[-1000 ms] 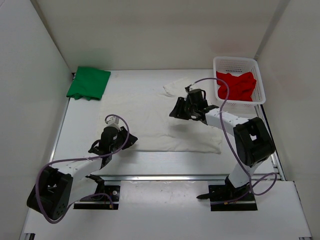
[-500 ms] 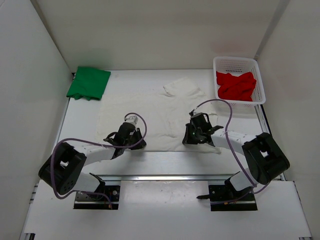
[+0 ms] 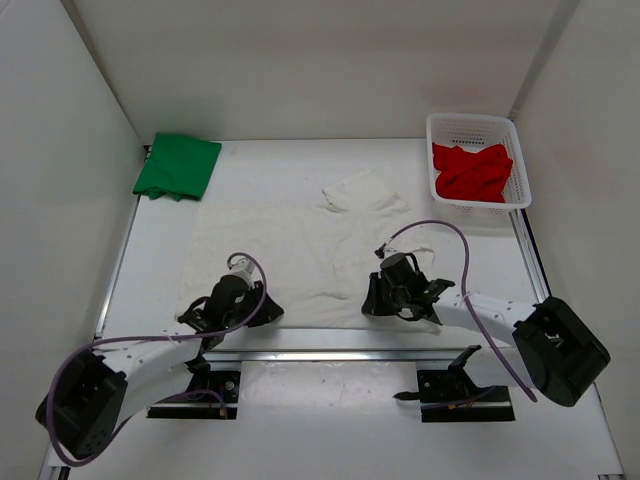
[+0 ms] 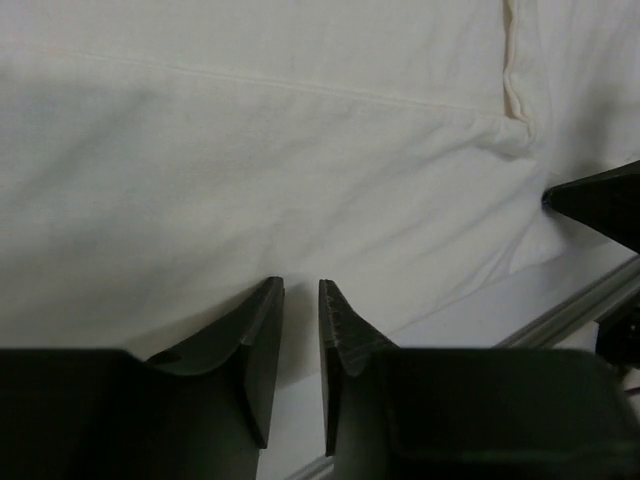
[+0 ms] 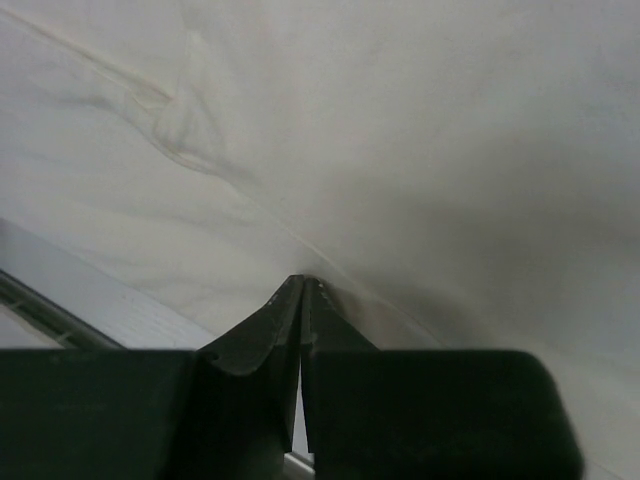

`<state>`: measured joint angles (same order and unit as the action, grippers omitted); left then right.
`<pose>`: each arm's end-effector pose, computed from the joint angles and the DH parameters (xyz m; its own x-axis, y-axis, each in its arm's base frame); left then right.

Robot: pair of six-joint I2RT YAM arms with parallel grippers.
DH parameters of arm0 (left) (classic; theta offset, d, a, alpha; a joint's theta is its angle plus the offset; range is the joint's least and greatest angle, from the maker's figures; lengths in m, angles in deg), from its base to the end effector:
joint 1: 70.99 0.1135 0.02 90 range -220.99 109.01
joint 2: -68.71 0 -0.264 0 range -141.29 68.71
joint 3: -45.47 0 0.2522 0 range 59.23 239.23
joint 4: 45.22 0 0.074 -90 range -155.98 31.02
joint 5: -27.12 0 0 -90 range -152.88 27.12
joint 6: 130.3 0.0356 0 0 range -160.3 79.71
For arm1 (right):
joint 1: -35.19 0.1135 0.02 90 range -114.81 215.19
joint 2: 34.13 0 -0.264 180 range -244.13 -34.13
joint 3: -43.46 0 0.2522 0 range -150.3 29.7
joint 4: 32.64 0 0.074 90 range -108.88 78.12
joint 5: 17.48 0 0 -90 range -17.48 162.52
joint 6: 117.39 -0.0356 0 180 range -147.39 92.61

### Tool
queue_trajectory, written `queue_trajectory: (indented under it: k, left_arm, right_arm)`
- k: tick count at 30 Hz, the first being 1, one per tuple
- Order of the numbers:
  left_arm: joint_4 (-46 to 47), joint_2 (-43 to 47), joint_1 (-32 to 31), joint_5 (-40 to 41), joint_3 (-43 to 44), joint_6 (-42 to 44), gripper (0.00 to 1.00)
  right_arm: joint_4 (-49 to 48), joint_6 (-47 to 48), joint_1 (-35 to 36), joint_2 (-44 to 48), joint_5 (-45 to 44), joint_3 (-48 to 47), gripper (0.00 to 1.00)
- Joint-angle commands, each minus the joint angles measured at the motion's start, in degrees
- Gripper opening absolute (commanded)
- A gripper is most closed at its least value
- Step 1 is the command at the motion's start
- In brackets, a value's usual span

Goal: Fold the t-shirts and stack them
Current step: Fold the flattened tshirt in 1/3 of the way, then grap the side of the flattened tshirt furthest away from the robot with both arms

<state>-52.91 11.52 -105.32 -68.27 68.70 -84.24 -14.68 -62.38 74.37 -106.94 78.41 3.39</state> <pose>0.1368 -0.0975 0.1218 -0.8250 -0.2732 -0.4947 0.0652 0.8236 -0.5634 0.1709 0.1440 0.1446 -0.8807 0.0181 -0.4734 -0.2121 0.8784 0.4283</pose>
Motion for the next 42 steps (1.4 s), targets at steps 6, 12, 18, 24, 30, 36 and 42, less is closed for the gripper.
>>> queue_trajectory:
  k: [6,12,18,24,30,36,42]
  left_arm:
    - [-16.61,-0.36,6.53,1.07,18.24,5.69,0.43]
    - [-8.01,-18.62,23.57,-2.88,33.84,5.80,0.40]
    - [-11.76,-41.11,34.14,1.34,53.34,11.06,0.34]
    - [-23.28,-57.75,39.77,6.97,75.05,18.89,0.36]
    - [-24.95,-63.91,41.80,8.55,81.83,20.56,0.47]
    - [-29.97,-68.58,40.92,10.05,87.91,22.50,0.49]
    - [-28.22,-66.65,41.53,11.54,83.96,22.85,0.47]
  right_arm:
    - [7.49,2.10,-6.03,5.74,3.08,-6.91,0.28]
    - [3.01,4.48,-8.95,5.23,8.08,-8.59,0.11]
    - [-2.35,4.22,-6.75,4.00,11.41,-3.59,0.08]
    - [-3.33,5.19,-9.72,6.19,13.70,0.02,0.08]
    - [-5.35,5.80,-11.14,5.15,15.29,0.29,0.09]
    - [-6.67,5.71,-12.19,3.56,16.16,-0.15,0.09]
    - [-7.20,5.80,-12.02,2.51,16.35,-0.24,0.09]
